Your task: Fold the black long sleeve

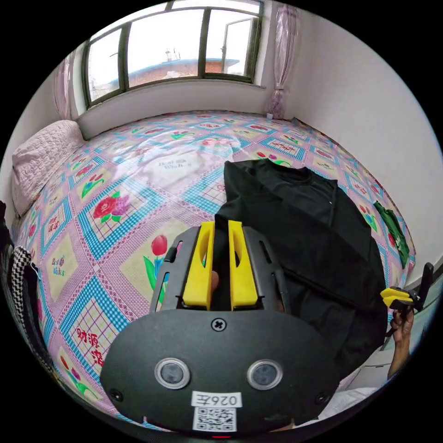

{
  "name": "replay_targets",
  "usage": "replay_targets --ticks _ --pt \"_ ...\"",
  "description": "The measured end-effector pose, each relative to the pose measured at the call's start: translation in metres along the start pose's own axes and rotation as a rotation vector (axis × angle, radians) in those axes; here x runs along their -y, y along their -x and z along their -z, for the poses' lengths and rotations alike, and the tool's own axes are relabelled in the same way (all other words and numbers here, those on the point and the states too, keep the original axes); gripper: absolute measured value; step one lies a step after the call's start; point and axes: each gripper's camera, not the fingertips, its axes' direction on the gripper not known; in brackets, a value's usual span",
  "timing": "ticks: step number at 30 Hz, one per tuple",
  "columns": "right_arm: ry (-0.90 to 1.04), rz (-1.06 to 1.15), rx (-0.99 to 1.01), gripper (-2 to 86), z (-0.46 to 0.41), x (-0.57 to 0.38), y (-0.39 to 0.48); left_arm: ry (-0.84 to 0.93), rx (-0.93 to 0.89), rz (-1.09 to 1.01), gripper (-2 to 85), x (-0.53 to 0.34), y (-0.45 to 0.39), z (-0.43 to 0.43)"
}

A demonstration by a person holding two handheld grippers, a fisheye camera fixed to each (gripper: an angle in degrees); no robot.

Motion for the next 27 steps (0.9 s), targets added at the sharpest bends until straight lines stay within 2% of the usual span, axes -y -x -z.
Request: replay_targets --ticks 3,4,5,6,9,12,16,19,20,22,27 --pt "0.0 -0.009 -0.002 3.4 -0.009 0.009 -0.002 0.101 -0.092 0.014 15.5 0.028 0.011 -0.029" --pt "0.003 -0.007 -0.014 3.4 -0.014 0.014 -0.002 0.141 -0.115 0.0 12.2 0.033 0.011 -0.038" --pt "0.009 -0.006 -0.023 3.4 -0.018 0.016 -0.003 0.283 -0.151 -0.074 5.7 0.041 0.008 -0.059" --pt "0.043 -0.008 -0.044 3.4 -0.028 0.019 -0.006 0.367 -0.155 -0.126 4.9 0.046 0.007 -0.068" --pt "0.123 -0.018 -0.049 3.3 -0.044 0.019 -0.007 0.324 -0.085 -0.069 4.2 0.055 0.026 -0.045" --pt "0.123 -0.016 -0.091 3.2 -0.039 0.013 -0.002 0.312 -0.141 -0.1 5.1 0.052 0.035 -0.026" --pt "0.126 -0.04 -0.102 2.8 -0.032 0.011 -0.007 0.245 -0.117 -0.098 7.2 0.039 0.041 0.005" --pt "0.142 -0.054 -0.14 1.8 -0.033 0.007 -0.014 0.13 -0.183 -0.065 1.9 0.027 0.044 0.027" --pt "0.153 -0.063 -0.144 1.6 -0.035 0.005 -0.017 0.144 -0.166 -0.077 0.1 0.025 0.043 0.023" --pt "0.177 -0.115 -0.126 1.0 -0.038 -0.01 -0.032 0.318 -0.107 -0.085 -0.6 0.025 0.043 0.003" --pt "0.103 -0.211 -0.066 -0.2 -0.017 -0.039 -0.041 0.054 -0.131 -0.003 -1.0 0.027 0.056 0.058"
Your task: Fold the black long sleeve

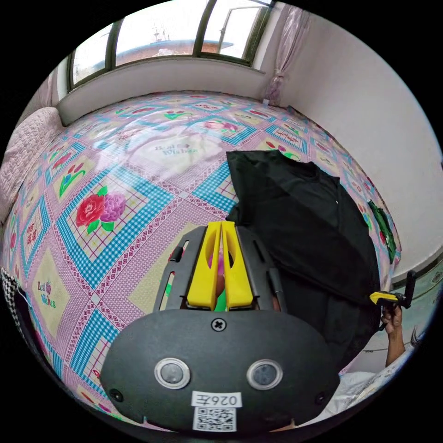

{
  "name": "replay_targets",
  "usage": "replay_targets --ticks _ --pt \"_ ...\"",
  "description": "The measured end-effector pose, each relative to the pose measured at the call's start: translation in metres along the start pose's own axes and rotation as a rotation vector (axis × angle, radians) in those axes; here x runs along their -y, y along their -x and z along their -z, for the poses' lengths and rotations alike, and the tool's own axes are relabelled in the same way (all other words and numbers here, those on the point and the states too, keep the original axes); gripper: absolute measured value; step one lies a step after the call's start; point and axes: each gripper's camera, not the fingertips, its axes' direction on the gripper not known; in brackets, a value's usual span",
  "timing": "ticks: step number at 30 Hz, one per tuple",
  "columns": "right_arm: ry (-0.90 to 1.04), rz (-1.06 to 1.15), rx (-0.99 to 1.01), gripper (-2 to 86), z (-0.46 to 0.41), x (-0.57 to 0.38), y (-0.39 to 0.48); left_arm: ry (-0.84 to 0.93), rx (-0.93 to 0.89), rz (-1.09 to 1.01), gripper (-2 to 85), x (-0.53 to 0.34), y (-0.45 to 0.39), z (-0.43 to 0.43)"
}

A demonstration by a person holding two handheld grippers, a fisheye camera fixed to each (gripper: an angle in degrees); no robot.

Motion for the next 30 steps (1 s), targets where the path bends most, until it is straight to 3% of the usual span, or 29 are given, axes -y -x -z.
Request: replay_targets --ticks 4,9,15,19,23,26,30 --pt "-0.079 0.015 0.031 -1.2 0.012 -0.008 0.009 -0.089 0.038 -0.048 -1.0 0.015 -0.01 0.005" --pt "-0.156 0.096 0.055 -1.1 0.02 0.002 0.039 0.13 0.043 -0.036 -0.9 0.043 -0.009 -0.049" --pt "-0.291 0.301 0.013 1.4 0.022 0.064 0.091 -0.048 0.037 -0.08 2.8 0.028 -0.003 -0.015" --pt "-0.206 0.499 -0.031 2.8 -0.05 0.174 0.137 -0.065 -0.041 -0.137 10.4 0.026 0.009 -0.017" --pt "-0.062 0.555 -0.01 4.0 -0.135 0.267 0.172 -0.01 -0.177 -0.207 16.5 0.032 0.024 -0.034" --pt "0.036 0.595 -0.117 5.2 -0.206 0.32 0.206 0.069 -0.157 -0.299 15.3 0.039 0.023 -0.052" --pt "0.136 0.598 -0.248 7.8 -0.287 0.367 0.234 0.249 -0.15 -0.403 6.4 0.046 0.018 -0.078"
